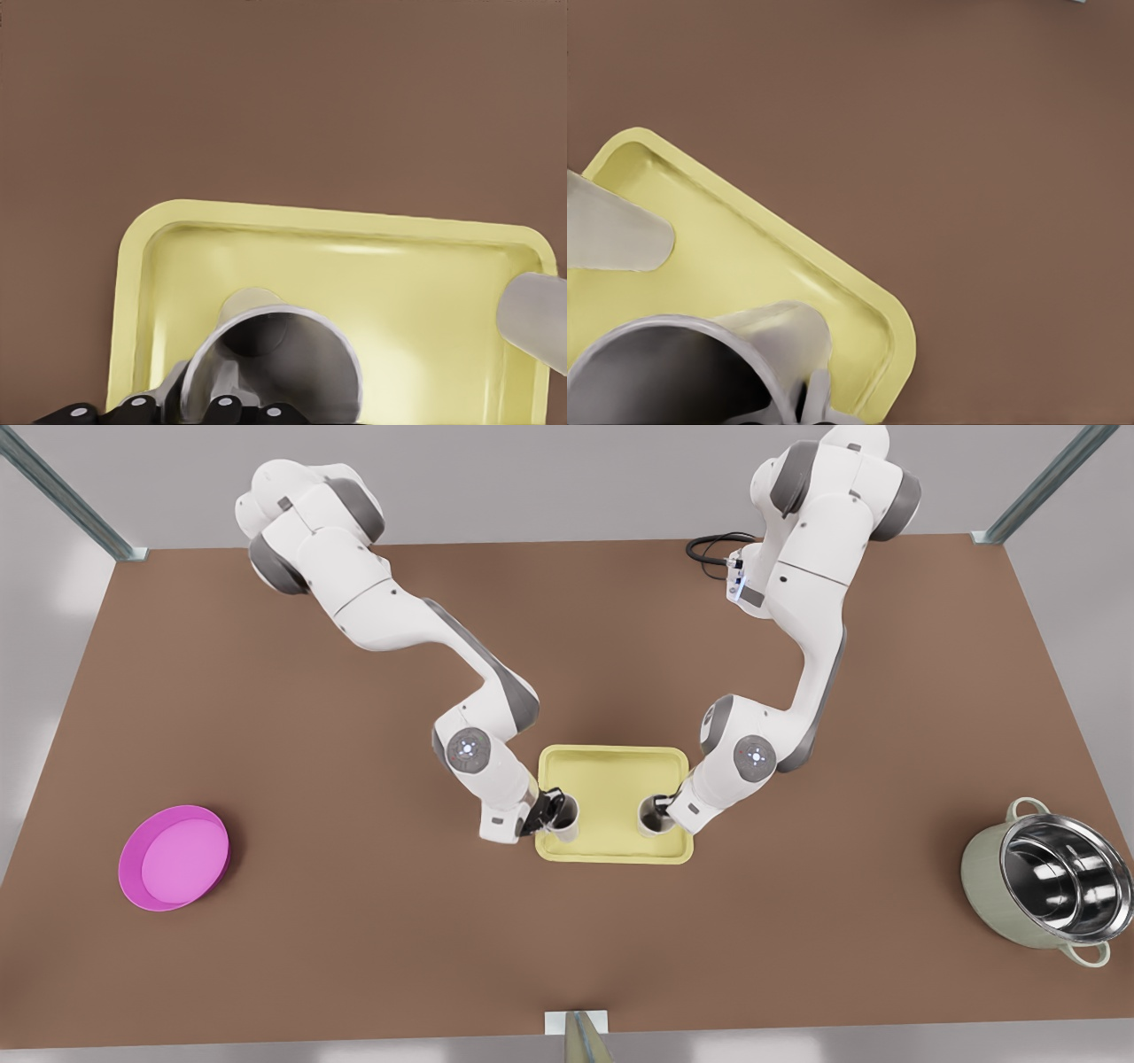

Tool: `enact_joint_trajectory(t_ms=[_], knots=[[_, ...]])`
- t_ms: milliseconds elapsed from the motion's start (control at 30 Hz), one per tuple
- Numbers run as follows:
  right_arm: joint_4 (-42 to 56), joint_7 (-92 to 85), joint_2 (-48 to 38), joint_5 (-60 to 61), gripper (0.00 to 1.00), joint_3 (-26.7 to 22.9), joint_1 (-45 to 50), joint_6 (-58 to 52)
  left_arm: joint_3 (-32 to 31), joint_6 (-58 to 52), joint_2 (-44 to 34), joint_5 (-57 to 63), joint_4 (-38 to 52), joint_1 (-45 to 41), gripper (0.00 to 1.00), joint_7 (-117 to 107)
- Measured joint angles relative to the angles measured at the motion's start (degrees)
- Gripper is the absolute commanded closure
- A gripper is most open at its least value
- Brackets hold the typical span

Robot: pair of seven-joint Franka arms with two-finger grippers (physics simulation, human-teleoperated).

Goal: Use both arms to respectively pick up the white IKEA cups from the middle-left and middle-right positions, then place the white IKEA cups onto the middle-middle tray, ensuring that the cups remain upright and do not tip over

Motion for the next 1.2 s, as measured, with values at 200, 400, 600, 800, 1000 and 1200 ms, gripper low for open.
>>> enact_joint_trajectory(t_ms=[200,400,600,800,1000,1200], knots=[[-2.66,3.04,0.31,0.51,0.79,0.07,2.82,0.59,-0.02,0.71,-0.31,-1.87,-0.03,0.27,0.00,-0.09],[-4.26,4.98,1.05,0.49,0.79,0.08,3.34,0.51,0.29,-3.76,-5.43,-0.58,0.67,0.79,0.00,-2.00],[-3.70,7.37,0.98,-0.35,0.00,0.05,3.15,-0.02,1.35,-32.89,-9.65,10.81,25.32,9.13,0.00,-3.21],[-3.11,11.11,0.74,-1.81,0.00,-0.01,3.17,-1.04,3.82,-54.62,-16.19,18.20,28.51,11.29,0.00,1.25],[-4.54,11.22,-4.87,-0.26,0.00,1.27,4.39,-3.25,3.87,-63.19,-15.51,16.58,28.62,11.51,0.00,4.79],[-3.68,11.25,-11.08,-1.18,0.00,0.96,-4.57,-21.54,3.95,-66.38,-15.45,15.01,28.53,11.85,0.00,7.35]])
